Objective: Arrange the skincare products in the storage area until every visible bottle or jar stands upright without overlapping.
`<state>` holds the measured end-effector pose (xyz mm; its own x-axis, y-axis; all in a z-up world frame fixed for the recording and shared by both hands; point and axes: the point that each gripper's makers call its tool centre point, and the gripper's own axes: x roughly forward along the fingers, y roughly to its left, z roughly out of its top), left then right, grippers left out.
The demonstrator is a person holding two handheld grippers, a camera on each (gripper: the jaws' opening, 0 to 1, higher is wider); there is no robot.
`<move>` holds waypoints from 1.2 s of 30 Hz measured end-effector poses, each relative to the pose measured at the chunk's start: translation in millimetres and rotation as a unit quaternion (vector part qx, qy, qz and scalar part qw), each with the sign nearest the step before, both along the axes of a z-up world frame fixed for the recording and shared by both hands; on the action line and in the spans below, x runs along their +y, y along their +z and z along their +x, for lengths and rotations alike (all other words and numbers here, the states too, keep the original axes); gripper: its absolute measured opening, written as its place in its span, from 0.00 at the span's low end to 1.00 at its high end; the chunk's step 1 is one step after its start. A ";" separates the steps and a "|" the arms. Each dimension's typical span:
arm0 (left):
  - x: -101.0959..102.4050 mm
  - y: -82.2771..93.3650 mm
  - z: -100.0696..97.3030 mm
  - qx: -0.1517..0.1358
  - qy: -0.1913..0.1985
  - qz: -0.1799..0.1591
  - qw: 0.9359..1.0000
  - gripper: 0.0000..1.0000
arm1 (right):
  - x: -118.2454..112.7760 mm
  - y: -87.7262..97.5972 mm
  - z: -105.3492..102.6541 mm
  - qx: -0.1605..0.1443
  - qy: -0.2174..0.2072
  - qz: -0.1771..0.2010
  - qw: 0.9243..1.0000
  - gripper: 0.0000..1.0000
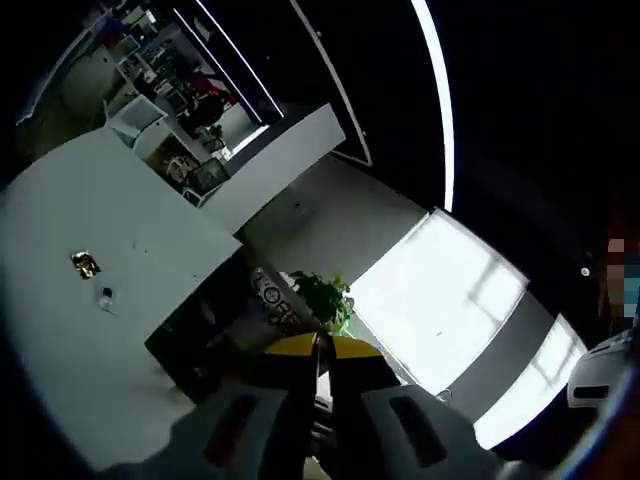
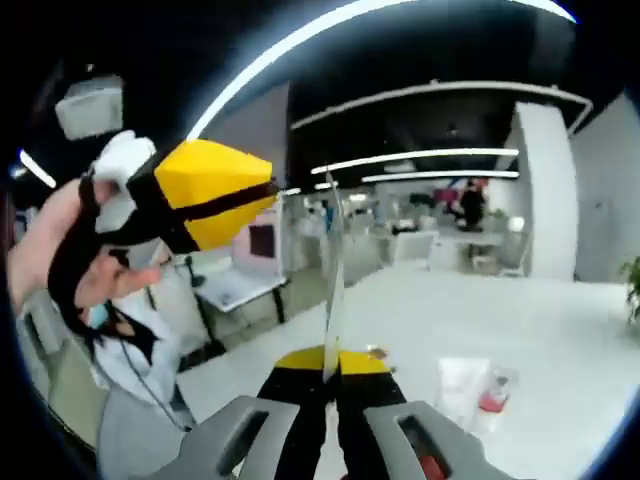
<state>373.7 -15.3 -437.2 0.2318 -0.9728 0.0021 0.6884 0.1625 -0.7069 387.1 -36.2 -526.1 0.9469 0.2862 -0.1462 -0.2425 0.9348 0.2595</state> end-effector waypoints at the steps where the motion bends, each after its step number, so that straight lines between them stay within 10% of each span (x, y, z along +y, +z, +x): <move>1: 2.4 -1.1 0.1 -0.008 0.001 0.004 1.000 0.01 | 1.6 -1.8 -2.2 0.007 0.011 0.019 1.000 0.00; 6: 20.6 -14.4 6.6 -0.045 0.014 0.042 0.998 0.12 | 8.4 -1.9 -14.5 0.035 0.064 0.126 0.989 0.00; 17: 41.7 -42.7 8.8 -0.113 -0.034 0.085 0.989 0.20 | 30.0 10.7 -53.9 0.064 0.190 0.223 0.954 0.00; 36: 48.3 -63.2 -22.6 -0.050 -0.139 0.055 0.988 0.19 | 63.1 27.8 -84.8 0.108 0.307 0.274 0.905 0.00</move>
<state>351.1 33.0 -500.4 -0.0402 -0.9944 -0.0980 0.7823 0.0297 -0.6221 302.3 27.0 -498.3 0.5504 0.8348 0.0146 -0.5619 0.3574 0.7460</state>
